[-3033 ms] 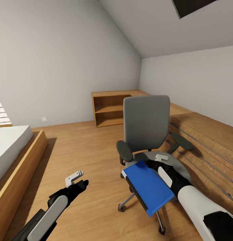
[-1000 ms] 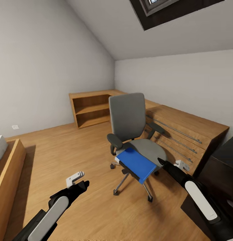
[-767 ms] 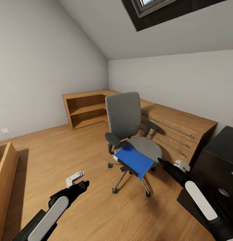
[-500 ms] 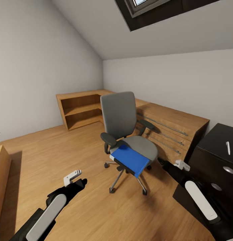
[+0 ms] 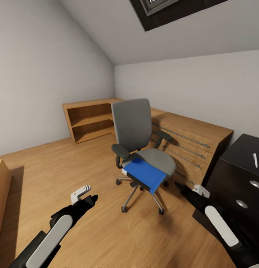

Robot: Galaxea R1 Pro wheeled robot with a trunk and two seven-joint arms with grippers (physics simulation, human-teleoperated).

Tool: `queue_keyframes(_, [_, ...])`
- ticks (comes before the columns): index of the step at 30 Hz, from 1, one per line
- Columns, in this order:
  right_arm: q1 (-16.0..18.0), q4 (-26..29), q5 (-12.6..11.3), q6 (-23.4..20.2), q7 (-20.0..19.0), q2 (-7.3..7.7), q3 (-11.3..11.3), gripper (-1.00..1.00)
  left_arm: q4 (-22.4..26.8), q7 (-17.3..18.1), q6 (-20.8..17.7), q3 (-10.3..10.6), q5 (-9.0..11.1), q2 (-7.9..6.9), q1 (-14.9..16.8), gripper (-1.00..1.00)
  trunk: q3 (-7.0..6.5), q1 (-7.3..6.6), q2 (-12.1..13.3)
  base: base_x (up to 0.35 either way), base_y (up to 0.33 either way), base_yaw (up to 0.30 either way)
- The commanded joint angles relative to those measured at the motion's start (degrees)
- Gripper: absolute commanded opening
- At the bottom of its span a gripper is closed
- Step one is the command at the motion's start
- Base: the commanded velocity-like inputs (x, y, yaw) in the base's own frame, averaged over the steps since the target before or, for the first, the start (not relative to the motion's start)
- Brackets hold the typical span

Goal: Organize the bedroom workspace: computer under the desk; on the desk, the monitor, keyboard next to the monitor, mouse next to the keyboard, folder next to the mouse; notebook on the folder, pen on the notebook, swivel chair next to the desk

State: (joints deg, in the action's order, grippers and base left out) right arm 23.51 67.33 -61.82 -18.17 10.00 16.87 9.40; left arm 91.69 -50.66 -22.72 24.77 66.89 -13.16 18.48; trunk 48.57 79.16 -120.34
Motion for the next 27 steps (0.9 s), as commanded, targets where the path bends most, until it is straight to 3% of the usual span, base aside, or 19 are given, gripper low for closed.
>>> queue_keyframes(1, [0.04,-0.41,-1.14,-0.02,-0.13,0.05,0.13,1.00,0.13,-0.40,-0.13,0.09,0.26,-0.06,0.06,1.00,0.24,0.22,-0.45,0.000,0.000,0.000])
queue_keyframes(9, [0.04,-4.19,-8.96,-0.06,-3.65,0.14,-0.04,1.00,0.27,-0.40,-0.13,0.11,0.26,-0.11,0.06,1.00,1.68,1.97,-3.65,0.000,0.000,0.000])
queue_keyframes(14, [0.04,-4.04,-10.45,-0.03,-3.96,0.19,-0.09,1.00,0.25,-0.40,-0.20,0.11,0.26,-0.11,0.06,1.00,2.58,3.07,-5.66,0.000,0.000,0.000])
queue_keyframes(27, [0.04,-1.66,-10.99,-0.02,-3.98,0.18,-0.60,1.00,0.03,-0.40,-0.22,0.11,0.41,-0.11,0.06,1.00,4.91,5.93,-10.87,0.000,0.000,0.000])
